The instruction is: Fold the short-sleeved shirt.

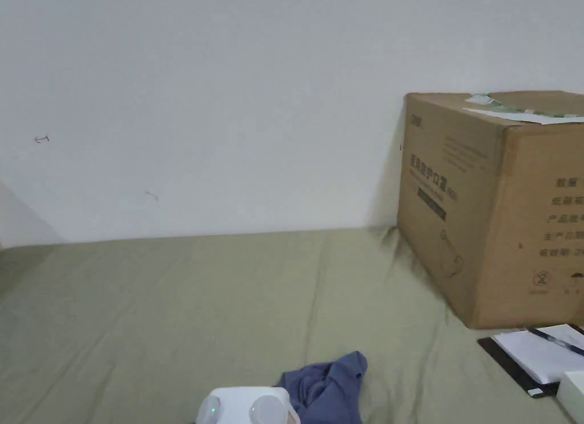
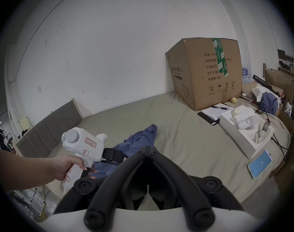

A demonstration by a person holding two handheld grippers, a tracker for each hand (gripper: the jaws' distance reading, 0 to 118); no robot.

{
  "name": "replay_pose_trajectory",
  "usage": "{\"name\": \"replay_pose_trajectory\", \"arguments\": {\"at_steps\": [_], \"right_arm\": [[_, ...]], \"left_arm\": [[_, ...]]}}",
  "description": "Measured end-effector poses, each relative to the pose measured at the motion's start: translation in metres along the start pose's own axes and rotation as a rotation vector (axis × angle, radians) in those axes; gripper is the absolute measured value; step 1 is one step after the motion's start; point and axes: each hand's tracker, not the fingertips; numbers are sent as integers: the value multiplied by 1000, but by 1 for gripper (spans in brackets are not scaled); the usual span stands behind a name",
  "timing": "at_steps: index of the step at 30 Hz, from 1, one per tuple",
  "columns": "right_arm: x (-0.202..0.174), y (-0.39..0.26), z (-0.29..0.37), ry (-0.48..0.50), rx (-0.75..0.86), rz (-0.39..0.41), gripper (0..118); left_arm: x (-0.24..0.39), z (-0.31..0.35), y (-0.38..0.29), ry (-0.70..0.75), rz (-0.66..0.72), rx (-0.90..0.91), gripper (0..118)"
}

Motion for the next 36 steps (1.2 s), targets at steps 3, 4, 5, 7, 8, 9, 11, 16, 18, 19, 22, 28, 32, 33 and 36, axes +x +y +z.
{"name": "replay_pose_trajectory", "arguments": {"at_steps": [3, 4, 5, 7, 8, 9, 11, 16, 18, 19, 22, 28, 32, 33, 36], "right_arm": [[0, -1, -5, 2, -15, -5, 0], [-1, 1, -6, 2, -16, -7, 0], [-3, 2, -6, 3, -15, -8, 0], [-7, 8, -3, 11, 1, -12, 0], [-10, 12, -1, 21, 17, -11, 0], [-13, 15, 2, 28, 31, -6, 0], [-21, 19, 7, 41, 72, 17, 0], [-42, 20, 18, 64, 177, 77, 0], [-49, 17, 23, 65, 213, 81, 0], [-53, 15, 25, 65, 225, 78, 0], [-61, 9, 28, 78, 253, 69, 0], [-73, 3, 29, 77, 252, 108, 0], [-76, 3, 27, 82, 241, 119, 0], [-77, 3, 27, 82, 239, 120, 0], [-78, 3, 24, 85, 220, 119, 0]], "left_arm": [[-15, 18, 0, 1, 21, -12, 115], [-21, 33, 4, -15, 26, 10, 115], [-24, 51, 6, -20, 19, 46, 115], [-33, 98, 5, -30, -19, 186, 115], [-38, 124, -1, -25, -38, 265, 115], [-40, 148, -10, -9, -49, 337, 115], [-51, 198, -43, 11, -48, 518, 114], [-71, 261, -147, 181, -70, 1006, 72], [-74, 266, -175, 273, -58, 1065, 35], [-79, 269, -190, 262, -12, 1064, 35], [-93, 273, -221, 236, 158, 1072, 16], [-113, 273, -245, 314, 216, 1053, 0], [-117, 274, -247, 365, 206, 1071, 0], [-117, 273, -246, 373, 201, 1075, 0], [-120, 278, -230, 379, 177, 1060, 0]]}}
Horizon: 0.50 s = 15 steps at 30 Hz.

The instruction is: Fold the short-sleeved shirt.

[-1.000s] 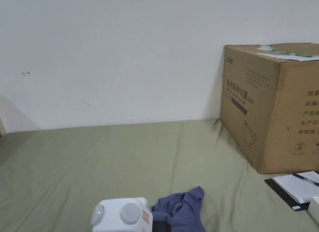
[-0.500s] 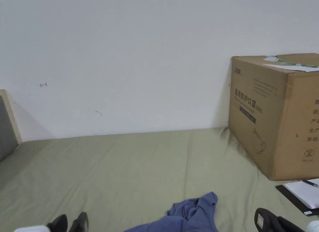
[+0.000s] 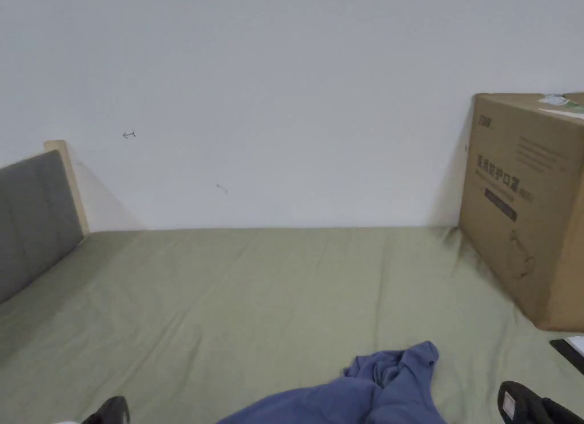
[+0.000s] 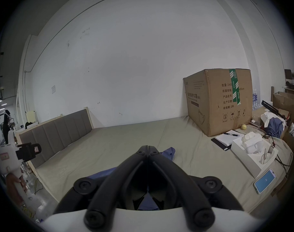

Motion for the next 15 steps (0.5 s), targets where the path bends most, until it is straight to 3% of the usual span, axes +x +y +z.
{"name": "replay_pose_trajectory", "arguments": {"at_steps": [3, 6, 8, 11, 12, 13, 15], "right_arm": [[0, 0, -2, 0, -7, -4, 0], [1, 0, -7, 14, -20, -23, 0], [2, -3, -11, 16, -29, -25, 0], [4, -11, -19, 18, -66, -16, 0], [5, -14, -23, 19, -82, -16, 0], [7, -18, -26, 19, -101, -16, 0], [9, -23, -33, 14, -132, -14, 0]], "left_arm": [[-10, -42, 27, -35, 24, -133, 0], [-29, -127, 38, -99, 102, -570, 0], [-42, -181, 14, -100, 160, -794, 0], [-51, -237, -34, -95, 171, -959, 0], [-54, -249, -47, -83, 179, -985, 8], [-58, -260, -65, -76, 184, -1019, 33], [-62, -281, -91, -2, 181, -1078, 114]]}}
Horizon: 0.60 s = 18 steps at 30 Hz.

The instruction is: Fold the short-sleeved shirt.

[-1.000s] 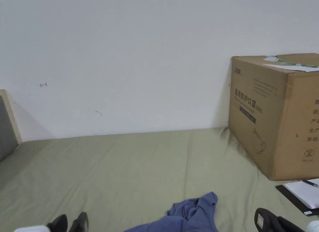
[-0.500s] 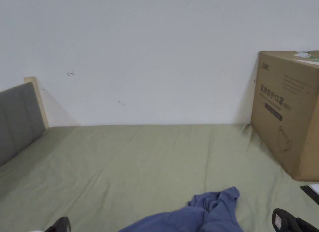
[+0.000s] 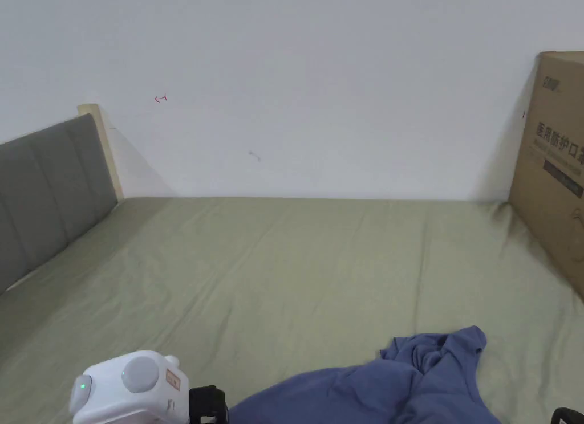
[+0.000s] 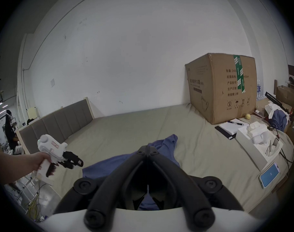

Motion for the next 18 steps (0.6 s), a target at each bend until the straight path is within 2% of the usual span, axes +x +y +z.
{"name": "replay_pose_trajectory", "arguments": {"at_steps": [1, 2, 8, 9, 10, 11, 12, 13, 14, 16, 18], "right_arm": [[1, -2, -4, -1, -15, 0, 0], [2, -4, -8, -2, -27, -1, 0], [-1, -18, -35, -5, -120, 7, 0], [-1, -20, -39, -3, -129, 6, 0], [-2, -22, -44, 3, -138, 3, 0], [-1, -23, -50, 14, -146, -5, 0], [1, -23, -57, 32, -152, -15, 0], [5, -20, -68, 75, -170, -33, 0], [11, -13, -85, 98, -211, -35, 0], [31, 7, -133, 131, -319, -82, 0], [55, 27, -186, 86, -364, -125, 0]], "left_arm": [[-2, -7, 1, 23, 17, 31, 116], [-5, -15, -1, 5, 10, 45, 112], [-9, -61, 2, 35, 12, 20, 112], [-5, -56, -3, 65, -1, 71, 103], [5, -45, -13, 113, -16, 152, 82], [12, -36, -23, 131, -61, 215, 54], [14, -31, -30, 111, -104, 251, 9], [17, -27, -37, 36, -137, 265, 0], [20, -25, -43, 39, -153, 277, 0], [20, -23, -51, -106, -111, 248, 0], [27, -15, -54, -136, -69, 279, 0]]}}
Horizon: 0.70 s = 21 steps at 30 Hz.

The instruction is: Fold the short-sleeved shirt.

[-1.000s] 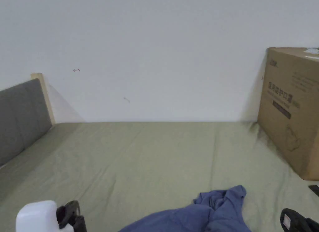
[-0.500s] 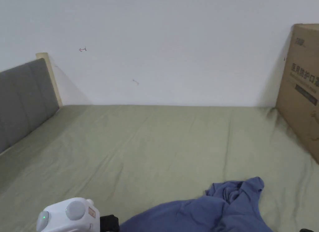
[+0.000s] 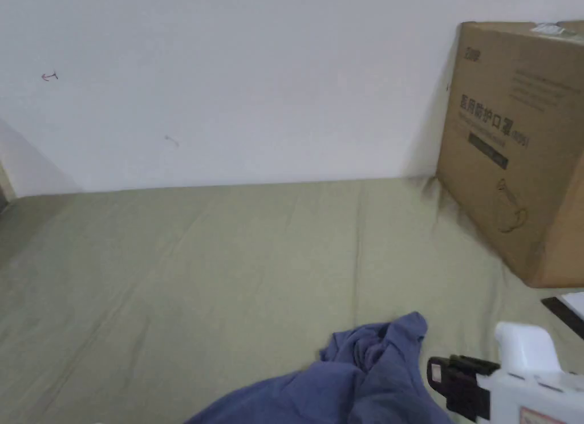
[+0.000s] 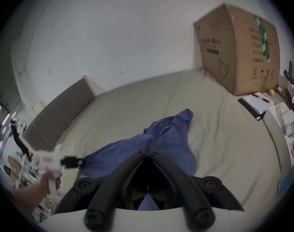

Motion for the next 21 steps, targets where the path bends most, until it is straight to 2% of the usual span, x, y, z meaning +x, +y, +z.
{"name": "replay_pose_trajectory", "arguments": {"at_steps": [2, 3, 5, 6, 7, 8, 9, 10, 13, 16, 17, 19, 21], "right_arm": [[23, 45, -49, -22, -78, 7, 2], [34, 62, -70, -22, -138, -17, 22], [57, 94, -118, -38, -274, -121, 80], [66, 104, -139, -35, -351, -166, 89], [77, 110, -162, -44, -448, -198, 89], [83, 112, -179, -70, -523, -203, 108], [87, 113, -192, -107, -539, -204, 117], [91, 113, -204, -146, -487, -197, 117], [101, 115, -238, -253, -475, -207, 116], [110, 116, -265, -252, -525, -241, 106], [112, 115, -272, -253, -526, -249, 100], [112, 114, -281, -276, -555, -248, 78], [111, 109, -288, -310, -608, -214, 61]], "left_arm": [[5, 9, 1, -1, 38, 34, 0], [5, 12, 2, -1, 44, 46, 0], [5, 16, 6, -16, 53, 59, 0], [5, 16, 8, -22, 51, 80, 0], [5, 14, 10, -26, 45, 79, 0], [7, 14, 11, -25, 38, 77, 0], [7, 13, 10, -20, 35, 79, 0], [6, 13, 10, -10, 24, 104, 0], [2, 9, 8, 2, 4, 121, 0], [-2, 5, 6, 27, -12, 131, 0], [-5, 3, 6, 24, -10, 122, 0], [-8, -2, 5, 33, -16, 104, 0], [-12, -5, 3, 43, -20, 91, 0]]}}
